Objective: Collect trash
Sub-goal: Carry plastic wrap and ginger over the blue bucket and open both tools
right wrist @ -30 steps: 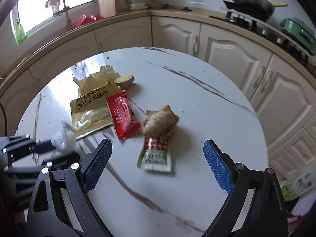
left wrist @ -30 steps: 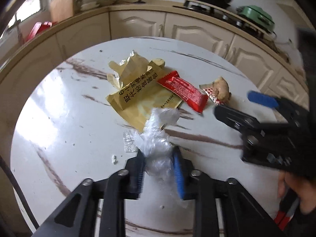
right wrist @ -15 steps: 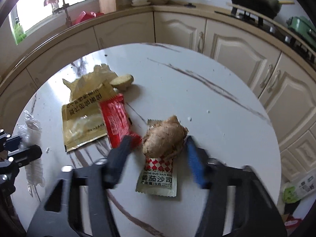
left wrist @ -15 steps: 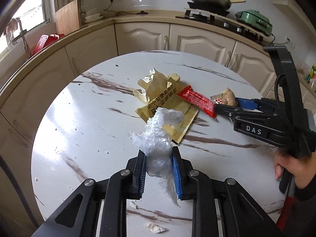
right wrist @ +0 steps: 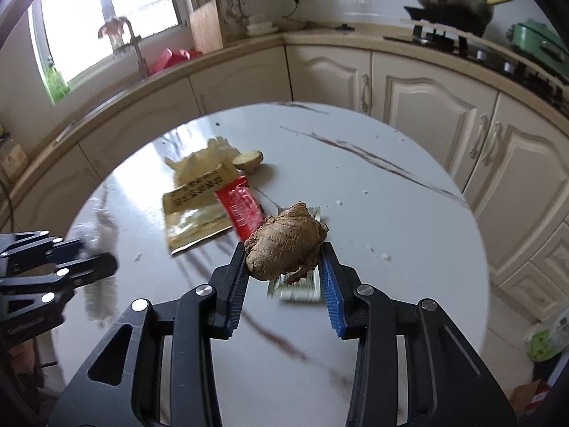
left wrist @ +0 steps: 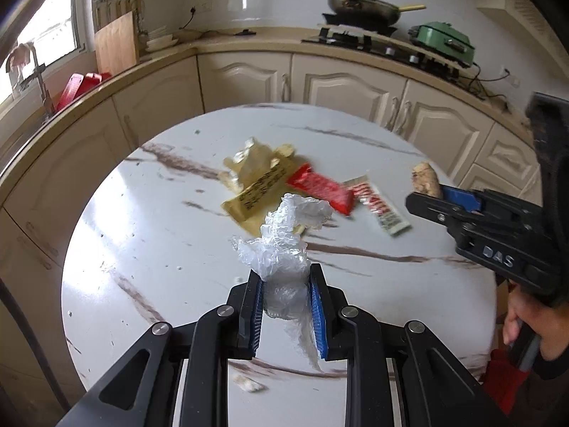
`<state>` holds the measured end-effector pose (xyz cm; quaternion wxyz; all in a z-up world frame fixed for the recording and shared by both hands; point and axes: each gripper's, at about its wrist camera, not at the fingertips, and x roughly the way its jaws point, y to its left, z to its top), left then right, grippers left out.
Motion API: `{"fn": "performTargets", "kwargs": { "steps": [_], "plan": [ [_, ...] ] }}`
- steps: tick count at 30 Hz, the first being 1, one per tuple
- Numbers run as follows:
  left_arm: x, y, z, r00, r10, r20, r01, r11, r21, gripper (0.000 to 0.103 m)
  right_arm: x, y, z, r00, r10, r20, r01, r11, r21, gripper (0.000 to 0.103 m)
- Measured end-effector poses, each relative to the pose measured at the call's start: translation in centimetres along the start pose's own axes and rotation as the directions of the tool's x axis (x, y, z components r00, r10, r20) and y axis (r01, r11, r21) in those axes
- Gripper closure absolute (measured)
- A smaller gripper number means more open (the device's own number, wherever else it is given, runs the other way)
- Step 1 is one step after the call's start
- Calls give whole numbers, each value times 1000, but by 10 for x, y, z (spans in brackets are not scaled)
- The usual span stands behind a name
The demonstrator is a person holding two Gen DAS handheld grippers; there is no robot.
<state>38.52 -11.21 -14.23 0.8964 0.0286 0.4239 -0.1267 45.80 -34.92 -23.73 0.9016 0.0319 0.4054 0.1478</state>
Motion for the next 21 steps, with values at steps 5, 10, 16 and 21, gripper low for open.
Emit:
{"fn": "performTargets", "kwargs": {
  "steps": [5,10,16,21],
  "plan": [
    [-26,-53,-1,998,-55,36,53,997,57,83,-62,-12,-18,998,-42,43,41,999,21,66],
    [-40,-132,-9,988,-150,33,144,978,153,83,-134,-45,-62,989,-131,61,126,989,83,66],
    [-35,-239,-26,969,-242,-40,244,930,274,83,-197,-113,-138,972,-233,20,223,950,219,66],
    [-6,-312,-43,955,-268,-129,297,889,349,83,-208,-171,-199,964,-264,-33,260,906,333,66]
  ]
}}
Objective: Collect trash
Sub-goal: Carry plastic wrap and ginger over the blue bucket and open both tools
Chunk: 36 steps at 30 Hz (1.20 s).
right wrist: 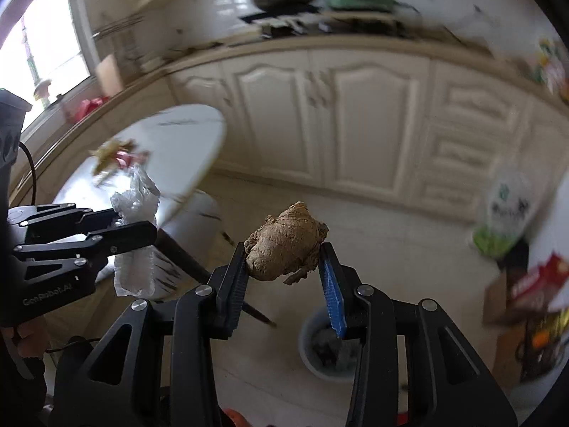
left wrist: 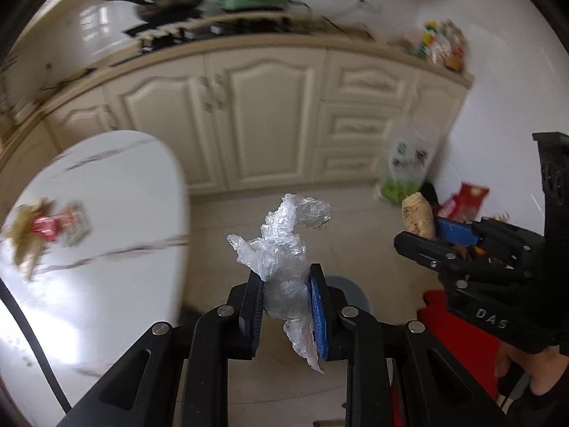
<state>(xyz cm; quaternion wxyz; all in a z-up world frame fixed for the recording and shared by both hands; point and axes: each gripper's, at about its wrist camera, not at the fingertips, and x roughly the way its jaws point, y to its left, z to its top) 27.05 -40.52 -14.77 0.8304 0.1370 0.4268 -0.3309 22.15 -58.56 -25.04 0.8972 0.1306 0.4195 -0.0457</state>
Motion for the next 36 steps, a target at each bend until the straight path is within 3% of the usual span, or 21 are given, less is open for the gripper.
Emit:
{"fn": "performTargets", "kwargs": {
  "steps": [6,7,9,10,18,21,24,26,27,36],
  "plan": [
    [67,-41,16,995,-14,-104,19,998,54,83,36,-69,-31,998,44,-51,-38,991,128,61],
    [78,-47,20,993,-14,-120,21,998,61,83,44,-79,-35,997,57,-58,-47,988,149,58],
    [100,-58,28,990,-3,-142,15,996,83,83,53,-94,-44,997,42,-67,-30,984,174,42],
    [111,-62,32,988,-4,-155,19,996,90,83,57,-101,-48,997,35,-74,-21,983,183,40],
    [191,-85,66,973,-8,-229,34,994,107,83,52,-133,-68,996,-28,-86,46,975,219,38],
    [210,-94,74,971,-22,-239,52,991,119,78,40,-138,-70,997,-30,-72,46,972,231,38],
    [215,-101,74,978,12,-209,18,990,142,64,29,-139,-72,997,-45,-58,57,972,229,37],
    [209,-105,70,982,11,-190,17,990,142,31,21,-138,-71,998,-51,-48,61,970,236,37],
    [204,-105,67,984,14,-176,12,989,145,27,18,-138,-70,998,-52,-45,62,969,241,36],
    [115,-72,39,997,50,-51,-44,992,116,25,-17,-101,-50,998,-52,20,47,977,208,36]
  ]
}}
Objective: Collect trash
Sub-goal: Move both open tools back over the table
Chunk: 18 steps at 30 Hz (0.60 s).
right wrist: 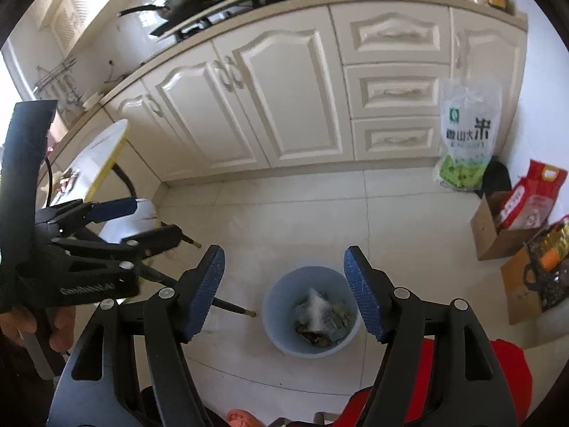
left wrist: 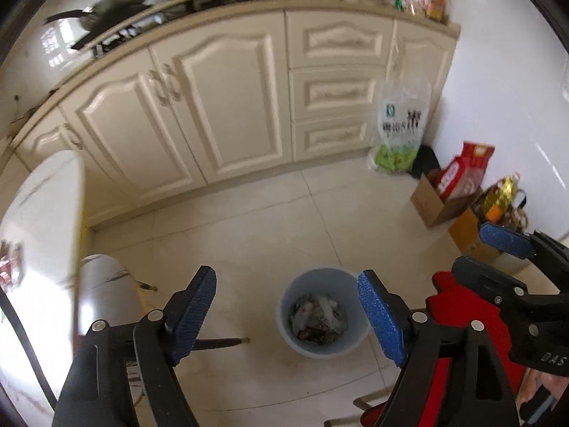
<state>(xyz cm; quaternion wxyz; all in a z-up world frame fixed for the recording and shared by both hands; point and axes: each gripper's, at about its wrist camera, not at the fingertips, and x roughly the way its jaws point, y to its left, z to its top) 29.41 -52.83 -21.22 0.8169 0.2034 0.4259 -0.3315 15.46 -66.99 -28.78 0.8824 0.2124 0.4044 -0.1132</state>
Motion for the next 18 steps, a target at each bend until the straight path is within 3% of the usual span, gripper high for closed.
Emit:
{"fn": "performTargets", "kwargs": {
  "steps": [4,9,11,18],
  "plan": [
    [-69,36,-27,996,22,85,-19,999,-33,23,-22,49,11,998,34,46,-31,998,-62,35],
    [-159,97,-70,979,84,188,-65,993,-102,15,-48,129,24,990,104,97,-86,980,-178,28],
    [-189,124,-89,967,132,218,-103,985,-142,10,-55,166,28,984,141,108,-114,968,-225,27],
    [-271,211,-165,919,297,258,-222,933,-285,7,-40,292,44,968,242,69,-199,906,-374,23]
  ]
}}
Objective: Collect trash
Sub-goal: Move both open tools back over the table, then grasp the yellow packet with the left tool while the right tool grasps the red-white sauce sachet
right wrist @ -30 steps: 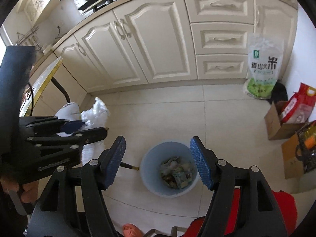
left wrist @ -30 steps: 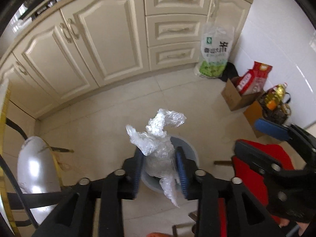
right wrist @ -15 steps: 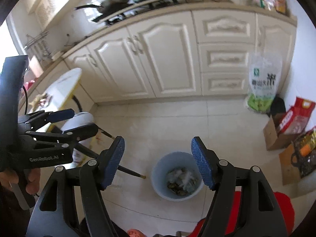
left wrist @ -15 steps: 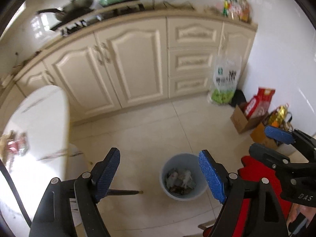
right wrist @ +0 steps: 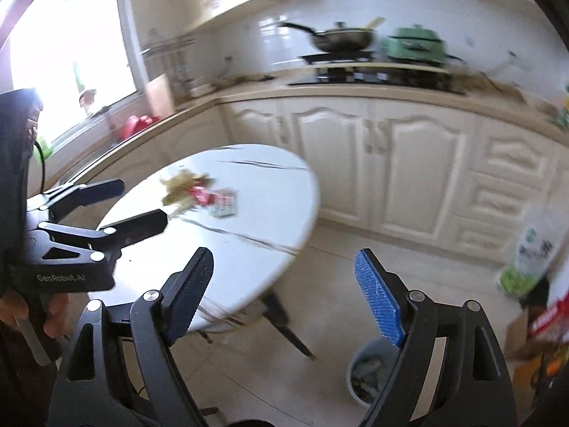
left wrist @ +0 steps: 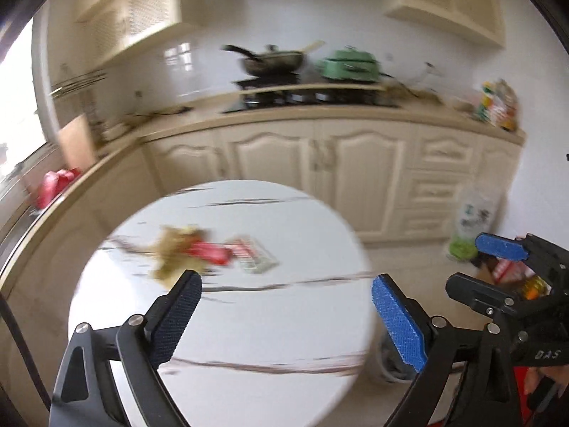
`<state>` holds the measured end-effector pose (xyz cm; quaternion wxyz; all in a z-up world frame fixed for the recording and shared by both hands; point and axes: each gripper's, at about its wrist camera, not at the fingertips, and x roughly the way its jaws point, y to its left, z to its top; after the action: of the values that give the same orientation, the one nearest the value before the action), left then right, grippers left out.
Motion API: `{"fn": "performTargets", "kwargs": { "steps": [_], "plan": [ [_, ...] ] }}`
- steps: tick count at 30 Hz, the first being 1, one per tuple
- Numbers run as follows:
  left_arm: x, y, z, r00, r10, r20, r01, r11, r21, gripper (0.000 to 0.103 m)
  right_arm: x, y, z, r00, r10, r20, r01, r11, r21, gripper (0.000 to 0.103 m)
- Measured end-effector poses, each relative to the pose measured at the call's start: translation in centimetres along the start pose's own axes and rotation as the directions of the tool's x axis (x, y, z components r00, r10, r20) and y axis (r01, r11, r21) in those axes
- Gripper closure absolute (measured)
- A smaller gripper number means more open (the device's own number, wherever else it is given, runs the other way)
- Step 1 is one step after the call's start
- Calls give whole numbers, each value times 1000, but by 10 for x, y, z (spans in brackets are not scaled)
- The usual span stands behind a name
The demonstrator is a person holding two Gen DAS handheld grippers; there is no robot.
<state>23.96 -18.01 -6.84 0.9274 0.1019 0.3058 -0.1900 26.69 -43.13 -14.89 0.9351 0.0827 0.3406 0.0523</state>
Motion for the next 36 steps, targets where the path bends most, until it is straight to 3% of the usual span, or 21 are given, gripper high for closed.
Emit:
{"fn": "performTargets", "kwargs": {
  "steps": [9,17,21,23,28,31,36],
  "plan": [
    [-1,85,-17,984,171,-47,-174,983,-55,6,119,78,42,991,34,-130,-49,992,-115,22],
    [53,100,-22,980,127,-156,-129,992,-2,6,228,83,52,962,15,-274,-61,985,-162,23],
    [87,95,-26,970,94,-225,-95,995,8,6,271,80,47,942,15,-334,-73,984,-162,31],
    [102,91,-30,962,102,-252,-101,995,17,6,280,77,45,938,20,-346,-79,984,-158,38],
    [138,96,-26,955,76,-286,-75,997,16,6,290,73,42,943,0,-332,-66,980,-188,45],
    [159,100,-21,951,70,-302,-66,998,23,6,288,72,42,947,-33,-321,-43,973,-226,59],
    [196,102,-4,944,79,-322,-66,996,51,6,284,68,41,950,-15,-311,-65,967,-244,77]
  ]
}}
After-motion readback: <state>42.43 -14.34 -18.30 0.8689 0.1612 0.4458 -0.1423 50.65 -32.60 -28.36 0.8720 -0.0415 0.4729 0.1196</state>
